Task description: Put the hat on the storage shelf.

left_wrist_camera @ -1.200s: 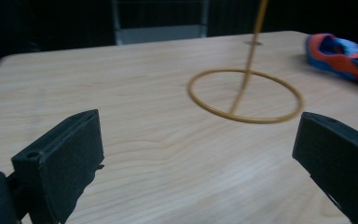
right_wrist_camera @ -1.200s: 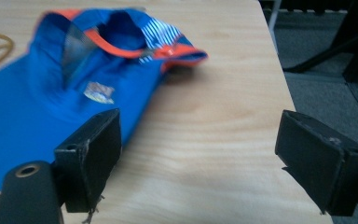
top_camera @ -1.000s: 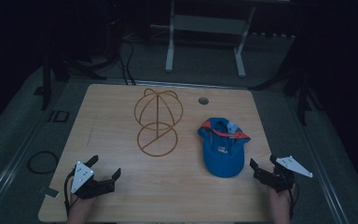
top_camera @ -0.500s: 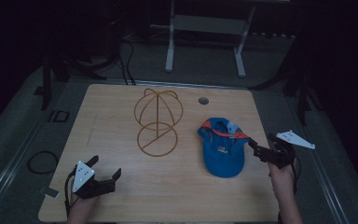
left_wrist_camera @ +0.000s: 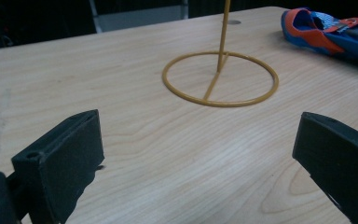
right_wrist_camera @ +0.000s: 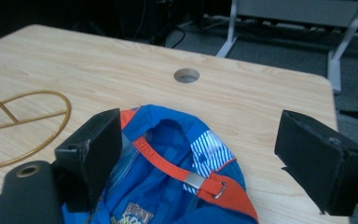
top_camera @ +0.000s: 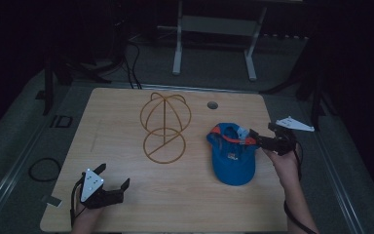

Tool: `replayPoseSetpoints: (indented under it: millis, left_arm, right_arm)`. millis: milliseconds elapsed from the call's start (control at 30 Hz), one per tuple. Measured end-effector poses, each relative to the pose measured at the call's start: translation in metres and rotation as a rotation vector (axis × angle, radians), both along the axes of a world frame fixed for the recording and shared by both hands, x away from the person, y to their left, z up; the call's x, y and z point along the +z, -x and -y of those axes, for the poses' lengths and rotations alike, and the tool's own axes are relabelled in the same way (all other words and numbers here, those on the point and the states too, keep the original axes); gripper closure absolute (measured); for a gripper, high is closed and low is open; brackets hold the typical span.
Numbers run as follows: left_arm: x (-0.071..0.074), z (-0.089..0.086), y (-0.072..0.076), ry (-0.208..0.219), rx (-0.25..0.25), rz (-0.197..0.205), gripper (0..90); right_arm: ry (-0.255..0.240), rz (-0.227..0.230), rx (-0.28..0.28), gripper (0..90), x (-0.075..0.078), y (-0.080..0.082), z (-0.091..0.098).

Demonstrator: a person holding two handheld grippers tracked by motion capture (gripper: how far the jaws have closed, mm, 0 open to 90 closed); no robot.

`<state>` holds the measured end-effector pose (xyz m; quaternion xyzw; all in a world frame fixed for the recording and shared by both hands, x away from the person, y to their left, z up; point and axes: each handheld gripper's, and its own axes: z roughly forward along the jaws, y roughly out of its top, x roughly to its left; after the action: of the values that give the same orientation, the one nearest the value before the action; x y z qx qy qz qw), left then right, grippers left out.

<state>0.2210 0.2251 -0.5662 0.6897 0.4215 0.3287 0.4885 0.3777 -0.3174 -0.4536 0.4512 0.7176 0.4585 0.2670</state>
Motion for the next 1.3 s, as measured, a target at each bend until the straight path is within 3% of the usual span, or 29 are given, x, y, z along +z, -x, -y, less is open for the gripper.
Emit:
replayPoseSetpoints:
  millis: [167,233,467,900,933,1067,1167,1300]
  left_arm:
    - [0.003,-0.003,0.001,0.005,0.009,0.017,2.2]
    - [0.002,-0.004,0.001,0.012,0.014,0.01,2.2]
    - [0.002,-0.004,0.0,0.012,0.01,0.002,2.2]
    - [0.002,-0.008,-0.002,0.012,0.022,0.007,2.2]
    - [0.002,-0.008,-0.002,0.011,0.026,0.007,2.2]
    - [0.001,-0.009,-0.003,0.014,0.031,-0.004,2.2]
    - [0.001,-0.009,-0.003,0.019,0.022,0.005,2.2]
    - [0.001,-0.009,-0.004,0.013,0.023,0.0,2.2]
  right_arm:
    - [0.016,-0.031,0.015,15.8,-0.005,-0.019,-0.009]
    - [-0.001,-0.035,0.025,20.1,-0.008,-0.026,-0.011]
    - [0.037,-0.085,0.021,20.1,-0.023,-0.052,-0.02]
    - [0.095,-0.212,-0.033,22.0,-0.065,-0.09,-0.03]
    - [0.09,-0.238,-0.032,20.1,-0.072,-0.095,-0.031]
    - [0.107,-0.264,-0.034,19.0,-0.078,-0.099,-0.033]
    - [0.161,-0.305,-0.039,17.7,-0.089,-0.104,-0.035]
    - [0.164,-0.337,-0.042,18.6,-0.096,-0.106,-0.033]
